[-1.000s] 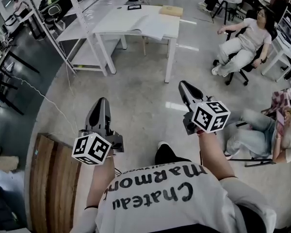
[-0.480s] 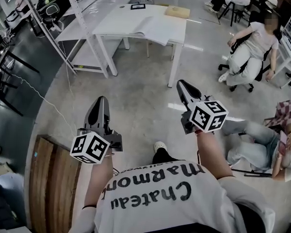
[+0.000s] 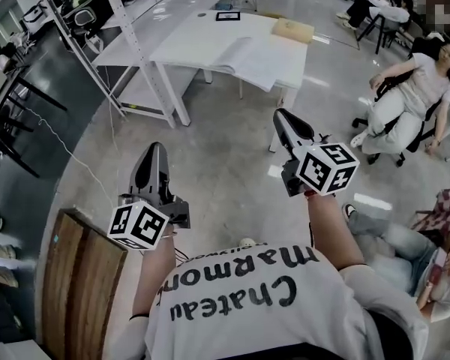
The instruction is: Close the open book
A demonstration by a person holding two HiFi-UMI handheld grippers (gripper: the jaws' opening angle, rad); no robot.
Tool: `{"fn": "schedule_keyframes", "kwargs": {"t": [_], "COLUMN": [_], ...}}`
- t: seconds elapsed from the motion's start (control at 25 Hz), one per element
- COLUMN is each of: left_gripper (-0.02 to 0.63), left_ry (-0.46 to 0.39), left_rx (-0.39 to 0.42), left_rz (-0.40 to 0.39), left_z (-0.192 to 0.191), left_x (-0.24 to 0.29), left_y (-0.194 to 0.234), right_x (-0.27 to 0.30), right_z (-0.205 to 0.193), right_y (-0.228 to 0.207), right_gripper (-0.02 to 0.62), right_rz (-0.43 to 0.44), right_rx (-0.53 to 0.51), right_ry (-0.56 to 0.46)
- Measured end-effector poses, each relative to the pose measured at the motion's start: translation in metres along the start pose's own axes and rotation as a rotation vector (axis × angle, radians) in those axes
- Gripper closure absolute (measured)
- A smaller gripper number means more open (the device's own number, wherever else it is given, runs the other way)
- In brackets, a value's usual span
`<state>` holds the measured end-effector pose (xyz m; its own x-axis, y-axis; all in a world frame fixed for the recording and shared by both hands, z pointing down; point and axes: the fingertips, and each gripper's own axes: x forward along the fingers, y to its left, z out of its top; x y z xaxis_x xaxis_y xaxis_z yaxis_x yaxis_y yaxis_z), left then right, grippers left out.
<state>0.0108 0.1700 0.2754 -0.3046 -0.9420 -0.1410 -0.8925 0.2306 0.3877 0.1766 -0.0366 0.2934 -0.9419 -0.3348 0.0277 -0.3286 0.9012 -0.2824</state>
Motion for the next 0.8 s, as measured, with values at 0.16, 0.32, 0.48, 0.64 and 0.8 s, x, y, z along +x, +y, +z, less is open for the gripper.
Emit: {"fn": "schedule_keyframes", "kwargs": {"t": [0.16, 0.32, 0.48, 0.64, 0.8], "left_gripper": [0.583, 0.583, 0.583, 0.583, 0.583], "left_ry": [0.004, 0.047, 0.103, 0.141, 0.137], "left_rx": [-0.019, -0.022, -0.038, -0.056, -0.064], "left_rz": [-0.001, 0.033, 0.082, 0.095, 0.091], "left_z": [-0.014, -0.037, -0.058, -0.071, -0.068], "left_x": [0.031, 0.048, 0.060, 0.068, 0.085], "left_y": [0.008, 0.017, 0.034, 0.048, 0.071], "right_x": [0.031, 0.048, 0.062, 0.076, 0.103], "right_z": [0.003, -0.023, -0.051, -0.071, -0.074], "right_y": [-0.025, -0.048, -0.068, -0.076, -0.080], "right_gripper": [0.557, 0.557, 0.557, 0.557, 0.557], "right_rz": [0.015, 0.018, -0.005, -0.019, -0.035], "right_rx": [-0.004, 0.025, 0.083, 0.126, 0.124], "right_ry": [0.006, 0.063, 0.122, 0.165, 0.184]}}
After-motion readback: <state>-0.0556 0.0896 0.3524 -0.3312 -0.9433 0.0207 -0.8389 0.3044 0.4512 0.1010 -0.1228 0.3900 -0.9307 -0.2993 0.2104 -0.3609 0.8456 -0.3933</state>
